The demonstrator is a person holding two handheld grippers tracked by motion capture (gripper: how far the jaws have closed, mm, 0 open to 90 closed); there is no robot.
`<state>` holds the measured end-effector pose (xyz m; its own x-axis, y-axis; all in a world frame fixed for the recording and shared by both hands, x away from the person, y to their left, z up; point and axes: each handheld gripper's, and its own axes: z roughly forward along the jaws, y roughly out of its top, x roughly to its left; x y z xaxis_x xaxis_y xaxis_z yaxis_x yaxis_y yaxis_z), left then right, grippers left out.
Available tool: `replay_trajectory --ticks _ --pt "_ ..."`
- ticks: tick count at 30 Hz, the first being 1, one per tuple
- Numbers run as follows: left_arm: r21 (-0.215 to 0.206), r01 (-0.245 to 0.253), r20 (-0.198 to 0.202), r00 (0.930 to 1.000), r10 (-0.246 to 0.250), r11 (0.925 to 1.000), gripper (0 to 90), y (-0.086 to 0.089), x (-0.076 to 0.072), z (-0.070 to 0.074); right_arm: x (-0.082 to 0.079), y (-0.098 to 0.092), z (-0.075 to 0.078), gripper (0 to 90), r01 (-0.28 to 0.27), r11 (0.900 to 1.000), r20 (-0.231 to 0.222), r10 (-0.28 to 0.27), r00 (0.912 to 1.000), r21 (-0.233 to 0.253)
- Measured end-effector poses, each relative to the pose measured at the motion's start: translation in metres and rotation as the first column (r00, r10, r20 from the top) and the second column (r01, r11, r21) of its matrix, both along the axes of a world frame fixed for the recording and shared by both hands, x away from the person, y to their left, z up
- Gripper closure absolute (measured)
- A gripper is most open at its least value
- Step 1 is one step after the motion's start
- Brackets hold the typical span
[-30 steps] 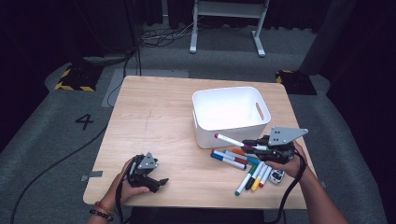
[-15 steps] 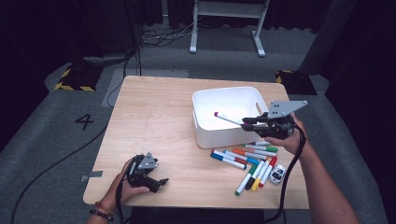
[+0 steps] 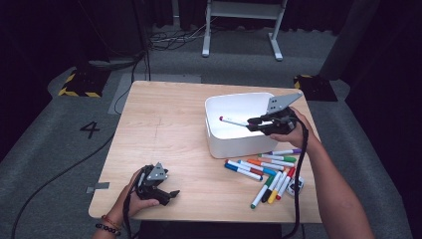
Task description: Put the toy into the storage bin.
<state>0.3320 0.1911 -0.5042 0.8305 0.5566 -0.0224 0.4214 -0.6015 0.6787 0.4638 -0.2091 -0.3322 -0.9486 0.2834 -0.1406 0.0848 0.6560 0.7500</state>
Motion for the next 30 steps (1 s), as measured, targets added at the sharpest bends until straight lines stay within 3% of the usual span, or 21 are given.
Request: replay_trajectory --ticks 8,10,13,14,19,25,29,30 --pt "0.0 0.0 0.0 1.0 0.0 1.0 13.1 0.0 0.0 0.0 0.016 0.013 -0.014 74.1 -0.008 0.996 -0.023 0.006 0.9997 -0.091" --pt "0.0 0.0 0.0 1.0 0.0 1.0 13.0 0.0 0.0 0.0 0.02 0.018 -0.018 74.1 -0.018 0.989 -0.04 0.012 0.9991 -0.145" --pt "0.0 0.0 0.0 1.0 0.0 1.0 13.1 0.0 0.0 0.0 0.022 0.021 -0.02 74.0 -0.022 0.984 -0.044 0.015 0.9989 -0.176" --pt "0.0 0.0 0.0 1.0 0.0 1.0 13.1 0.0 0.0 0.0 0.024 0.023 -0.022 74.0 -0.035 0.978 -0.053 0.024 0.9983 -0.208" --pt "0.0 0.0 0.0 1.0 0.0 1.0 13.0 0.0 0.0 0.0 0.026 0.023 -0.025 74.0 -0.027 0.973 -0.078 0.009 0.9969 -0.231" --pt "0.0 0.0 0.0 1.0 0.0 1.0 13.1 0.0 0.0 0.0 0.029 0.015 -0.028 73.9 -0.059 0.969 -0.12 0.031 0.9923 -0.241" --pt "0.0 0.0 0.0 1.0 0.0 1.0 13.1 0.0 0.0 0.0 0.029 0.013 -0.029 73.8 -0.055 0.969 -0.127 0.025 0.9916 -0.242" --pt "0.0 0.0 0.0 1.0 0.0 1.0 13.0 0.0 0.0 0.0 0.031 0.013 -0.028 73.6 -0.054 0.965 -0.128 0.022 0.9916 -0.257"
